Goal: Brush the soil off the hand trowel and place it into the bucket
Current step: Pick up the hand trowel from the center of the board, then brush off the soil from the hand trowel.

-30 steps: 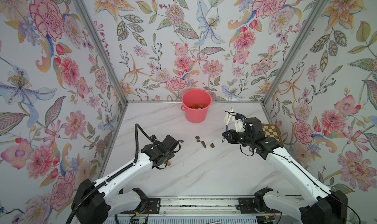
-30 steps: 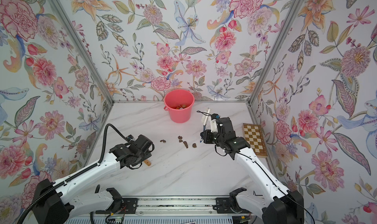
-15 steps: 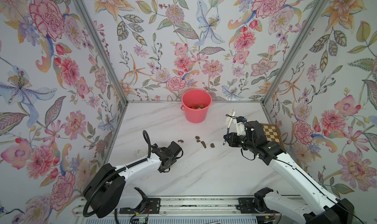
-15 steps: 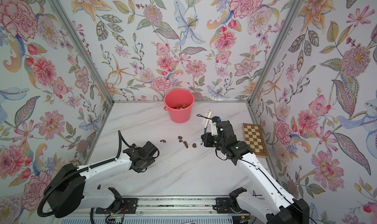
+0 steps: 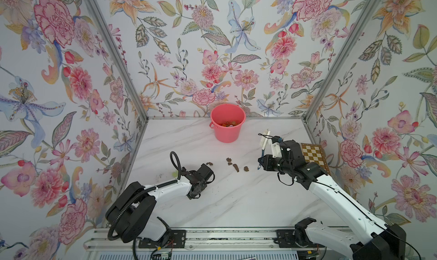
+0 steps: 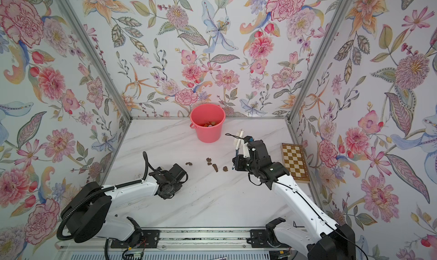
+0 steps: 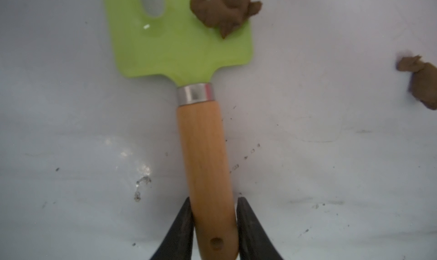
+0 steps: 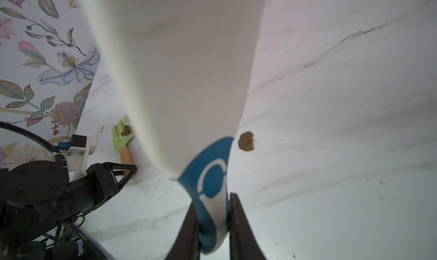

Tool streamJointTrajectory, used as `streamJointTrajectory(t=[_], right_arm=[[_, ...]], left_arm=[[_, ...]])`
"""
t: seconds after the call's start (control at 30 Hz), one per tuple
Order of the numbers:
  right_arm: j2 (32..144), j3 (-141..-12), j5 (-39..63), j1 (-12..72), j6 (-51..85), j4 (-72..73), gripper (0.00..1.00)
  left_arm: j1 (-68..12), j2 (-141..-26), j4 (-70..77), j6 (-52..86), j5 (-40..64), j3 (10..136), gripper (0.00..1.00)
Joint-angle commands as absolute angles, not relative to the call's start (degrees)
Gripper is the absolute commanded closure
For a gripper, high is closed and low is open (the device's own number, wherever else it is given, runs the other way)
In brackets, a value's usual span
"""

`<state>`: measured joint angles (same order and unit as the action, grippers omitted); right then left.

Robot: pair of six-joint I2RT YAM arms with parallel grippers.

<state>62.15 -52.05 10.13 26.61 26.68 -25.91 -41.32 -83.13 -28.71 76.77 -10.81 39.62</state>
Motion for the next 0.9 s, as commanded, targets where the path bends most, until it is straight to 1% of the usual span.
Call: streamJointTrajectory(t=[0.0,0.13,0.2,0.3,0.4,0.53,0.6,0.67,0.8,0.87], right_arm=[[62.3,-52.8,9.6,26.9,27.0,-25.0,0.93],[62.8,-52.4,9.7,26.9,26.7,-24.6,0.93],[63.8,-52.3,9.9,26.8,25.7,-24.6,0.93],[66.8,-53.4,11.9,26.1,23.4,-25.9,0.94],[69.5,-55.1,13.9,25.7,20.4,-28.2,0.94],[71.6,-56.9,18.1,24.5,17.8,-31.5,0.95],[72.0,-57.4,20.7,24.3,16.1,-33.8,0.95],[72.5,-57.8,21.2,24.6,14.7,-36.9,0.95],[73.5,-57.5,24.6,25.7,13.6,-41.0,0.95],[74.3,-57.4,25.6,27.6,13.8,-42.2,0.95]], left_arm=[[-41.9,-84.8,-30.9,75.3,-11.3,39.4,0.75],[-43.4,-85.1,-35.8,70.5,-13.6,43.8,0.87],[-45.0,-85.4,-38.3,64.8,-14.6,48.0,0.9],[-47.8,-87.2,-42.3,52.5,-15.1,55.7,0.95],[-50.9,-90.2,-47.4,41.5,-15.2,62.7,0.97],[-53.8,-92.4,-47.7,30.7,-10.1,66.9,0.99],[-54.9,-92.5,-47.2,26.7,-8.2,68.1,0.99],[-55.7,-92.2,-46.4,22.9,-6.5,69.2,1.0],[-56.0,-92.0,-45.8,17.6,-6.7,71.1,1.0],[-56.0,-92.5,-47.0,15.4,-7.5,72.7,1.0]])
